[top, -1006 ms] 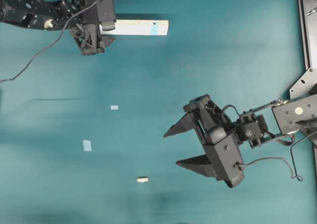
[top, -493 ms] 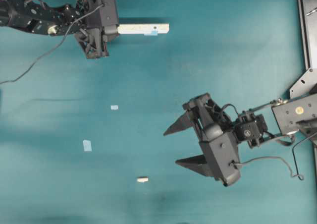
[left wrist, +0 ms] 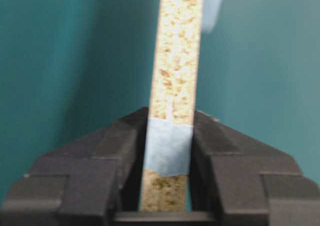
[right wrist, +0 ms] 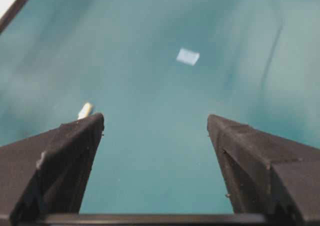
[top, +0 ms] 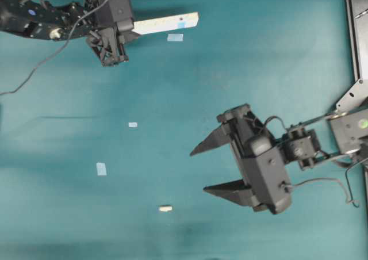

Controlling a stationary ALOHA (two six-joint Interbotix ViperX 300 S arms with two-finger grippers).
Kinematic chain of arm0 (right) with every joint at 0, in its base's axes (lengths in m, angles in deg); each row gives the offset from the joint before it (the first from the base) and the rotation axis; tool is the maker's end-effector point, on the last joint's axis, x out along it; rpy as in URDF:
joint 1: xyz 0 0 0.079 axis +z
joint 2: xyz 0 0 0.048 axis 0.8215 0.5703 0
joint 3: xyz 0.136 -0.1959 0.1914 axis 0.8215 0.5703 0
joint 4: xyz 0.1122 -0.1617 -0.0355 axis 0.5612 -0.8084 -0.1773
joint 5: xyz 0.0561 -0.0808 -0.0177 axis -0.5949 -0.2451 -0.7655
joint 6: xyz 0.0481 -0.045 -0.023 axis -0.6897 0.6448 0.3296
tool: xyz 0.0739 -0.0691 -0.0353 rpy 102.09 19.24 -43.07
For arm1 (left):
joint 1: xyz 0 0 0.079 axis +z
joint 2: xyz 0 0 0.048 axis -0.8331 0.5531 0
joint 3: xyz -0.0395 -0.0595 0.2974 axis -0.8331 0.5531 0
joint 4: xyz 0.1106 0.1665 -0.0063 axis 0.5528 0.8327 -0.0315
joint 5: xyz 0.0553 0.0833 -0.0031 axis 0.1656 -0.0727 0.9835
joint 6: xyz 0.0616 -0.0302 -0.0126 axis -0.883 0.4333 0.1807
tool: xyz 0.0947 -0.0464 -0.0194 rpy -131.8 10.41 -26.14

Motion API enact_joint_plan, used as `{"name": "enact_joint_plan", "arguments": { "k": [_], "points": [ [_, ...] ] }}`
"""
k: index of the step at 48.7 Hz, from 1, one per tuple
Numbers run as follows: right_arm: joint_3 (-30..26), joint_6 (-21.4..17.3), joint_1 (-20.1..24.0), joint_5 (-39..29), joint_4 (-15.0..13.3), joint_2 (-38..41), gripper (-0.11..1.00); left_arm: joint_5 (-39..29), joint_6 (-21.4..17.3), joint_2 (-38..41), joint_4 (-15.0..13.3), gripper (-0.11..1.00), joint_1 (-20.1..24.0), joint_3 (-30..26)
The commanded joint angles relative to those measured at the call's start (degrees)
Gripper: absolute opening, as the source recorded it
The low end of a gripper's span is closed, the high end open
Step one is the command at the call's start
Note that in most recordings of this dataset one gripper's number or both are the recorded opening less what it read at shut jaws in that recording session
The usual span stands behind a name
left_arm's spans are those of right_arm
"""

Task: Move the wooden board into place and insert the rod into its hole.
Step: 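Drag the board with the left gripper toward the table centre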

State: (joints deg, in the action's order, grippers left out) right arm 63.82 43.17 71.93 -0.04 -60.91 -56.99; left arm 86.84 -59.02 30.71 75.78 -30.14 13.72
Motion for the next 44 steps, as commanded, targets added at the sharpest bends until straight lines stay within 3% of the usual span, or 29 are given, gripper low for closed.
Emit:
{"name": "enact_joint_plan", "arguments": {
  "k": [1,18,31,44],
  "points": [
    [-2.46,0.00,0.26,-1.49,0.00,-2.29,0.93,-2.02,2.55,-5.10,0.00,0.22,-2.64,-1.85],
    [-7.91,-0.09,0.26,-6.59,-0.18,-4.92,0.93,-10.72,10.02,-6.42,0.00,0.22,-12.22,-7.47],
    [-9.93,-0.09,0.26,-8.96,-0.18,-5.10,0.93,-10.81,14.77,2.02,0.00,0.22,-18.72,-17.05],
    [-10.99,-0.09,0.26,-11.25,-0.18,-5.45,0.93,-10.99,15.21,10.90,0.00,0.22,-22.24,-26.72]
  ]
}}
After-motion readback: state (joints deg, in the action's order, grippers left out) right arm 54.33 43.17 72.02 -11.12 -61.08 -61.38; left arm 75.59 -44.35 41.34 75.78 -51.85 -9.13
